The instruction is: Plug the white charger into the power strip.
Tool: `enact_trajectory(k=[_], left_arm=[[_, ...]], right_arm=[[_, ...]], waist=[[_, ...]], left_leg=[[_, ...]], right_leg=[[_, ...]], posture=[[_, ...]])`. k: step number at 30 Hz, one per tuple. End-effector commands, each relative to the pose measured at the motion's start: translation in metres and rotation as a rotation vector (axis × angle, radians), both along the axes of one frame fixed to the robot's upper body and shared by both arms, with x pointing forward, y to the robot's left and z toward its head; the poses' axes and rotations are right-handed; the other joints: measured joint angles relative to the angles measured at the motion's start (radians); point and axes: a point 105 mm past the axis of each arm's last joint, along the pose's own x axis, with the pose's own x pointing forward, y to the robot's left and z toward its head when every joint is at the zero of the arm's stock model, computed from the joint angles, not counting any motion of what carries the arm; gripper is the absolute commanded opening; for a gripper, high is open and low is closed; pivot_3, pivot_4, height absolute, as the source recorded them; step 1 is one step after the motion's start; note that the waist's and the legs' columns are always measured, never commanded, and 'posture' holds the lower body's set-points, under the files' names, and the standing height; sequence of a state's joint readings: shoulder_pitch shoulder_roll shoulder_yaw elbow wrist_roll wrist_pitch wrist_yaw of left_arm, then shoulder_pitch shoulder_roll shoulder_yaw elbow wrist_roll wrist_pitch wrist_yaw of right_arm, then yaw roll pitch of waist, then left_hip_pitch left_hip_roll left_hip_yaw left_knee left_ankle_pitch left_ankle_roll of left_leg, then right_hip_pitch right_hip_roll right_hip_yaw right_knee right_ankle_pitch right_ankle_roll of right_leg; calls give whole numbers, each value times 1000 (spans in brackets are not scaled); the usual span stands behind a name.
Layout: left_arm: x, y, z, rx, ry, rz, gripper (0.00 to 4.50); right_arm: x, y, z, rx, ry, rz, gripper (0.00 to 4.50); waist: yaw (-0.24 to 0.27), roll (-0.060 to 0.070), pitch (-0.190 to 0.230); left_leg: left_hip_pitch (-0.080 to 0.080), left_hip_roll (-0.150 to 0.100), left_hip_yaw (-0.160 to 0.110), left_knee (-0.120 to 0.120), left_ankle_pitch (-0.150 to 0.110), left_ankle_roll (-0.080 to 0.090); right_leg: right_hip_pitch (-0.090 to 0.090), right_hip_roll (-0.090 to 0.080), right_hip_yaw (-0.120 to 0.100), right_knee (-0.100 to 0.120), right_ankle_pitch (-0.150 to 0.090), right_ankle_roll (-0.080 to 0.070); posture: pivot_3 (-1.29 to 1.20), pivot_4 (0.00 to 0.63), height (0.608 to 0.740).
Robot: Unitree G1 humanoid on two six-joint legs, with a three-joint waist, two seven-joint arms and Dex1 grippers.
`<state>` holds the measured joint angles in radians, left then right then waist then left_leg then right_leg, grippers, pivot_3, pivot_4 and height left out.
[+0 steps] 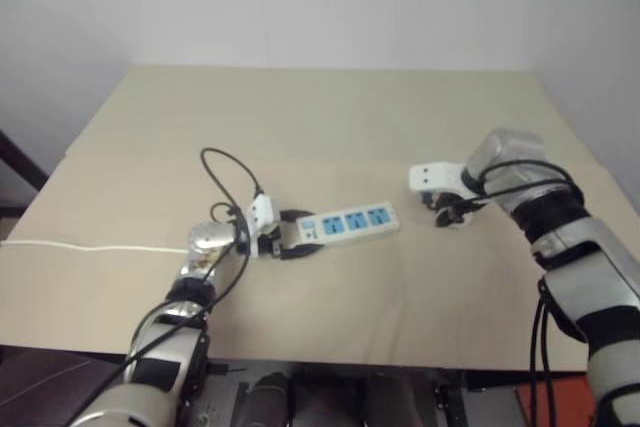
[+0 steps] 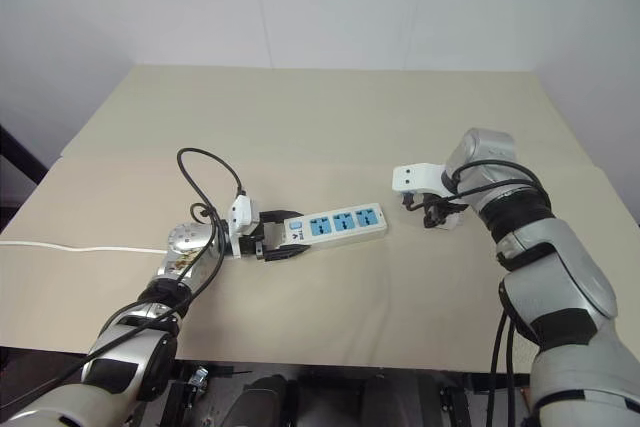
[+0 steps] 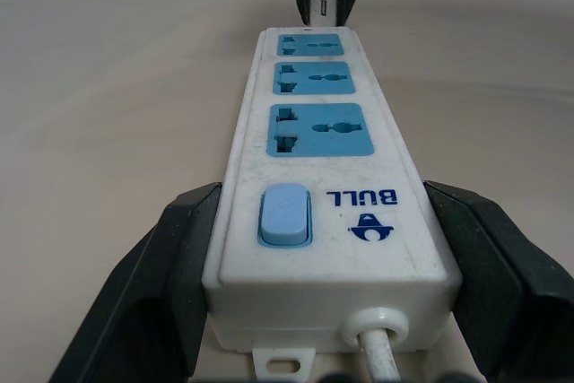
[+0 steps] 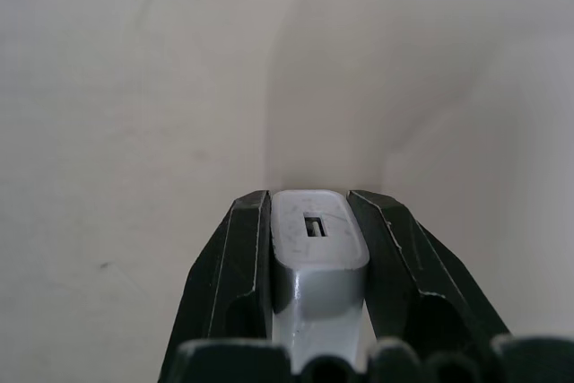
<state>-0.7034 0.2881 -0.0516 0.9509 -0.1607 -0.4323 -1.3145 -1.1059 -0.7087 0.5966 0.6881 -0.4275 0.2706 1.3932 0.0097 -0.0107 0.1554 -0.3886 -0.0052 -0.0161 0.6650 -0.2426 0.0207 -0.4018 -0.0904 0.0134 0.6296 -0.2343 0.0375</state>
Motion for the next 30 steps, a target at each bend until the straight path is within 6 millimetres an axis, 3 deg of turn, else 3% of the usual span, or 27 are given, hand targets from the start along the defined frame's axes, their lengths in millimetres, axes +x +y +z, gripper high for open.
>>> enact_trajectory(k=[1,6,14,22,30], left_arm=[[-14,-6,-18,84,68,-105,3251],[-17,-6,-9,72,93,-191,3251],[-19,-5,2,88,93,-287,3251],[-21,-7,1,125,95,-327,3251],[-31,-6,-10,142,93,-356,3251]], right_arm=[[-2,18,36,197,-107,27,1157],[-23,53,81,658,-145,67,1157],[-39,97,98,1143,-102,2,1157],[-64,136,65,1391,-65,113,1157],[-82,144,46,1558,-35,224,1157]], waist=[[-1,0,0],[-1,0,0],[-4,0,0],[-4,0,0],[-13,0,0]], left_leg=[[0,0,0,0,0,0],[-2,0,0,0,0,0],[-2,1,-2,0,0,0],[-4,0,-5,0,0,0],[-3,1,-6,0,0,0]], right_leg=[[0,0,0,0,0,0],[-1,0,0,0,0,0],[-2,1,0,0,0,0],[-1,1,-2,3,0,0],[-1,1,-1,2,0,0]], posture=[[0,150,740],[0,150,740],[0,150,740],[0,150,740],[0,150,740]])
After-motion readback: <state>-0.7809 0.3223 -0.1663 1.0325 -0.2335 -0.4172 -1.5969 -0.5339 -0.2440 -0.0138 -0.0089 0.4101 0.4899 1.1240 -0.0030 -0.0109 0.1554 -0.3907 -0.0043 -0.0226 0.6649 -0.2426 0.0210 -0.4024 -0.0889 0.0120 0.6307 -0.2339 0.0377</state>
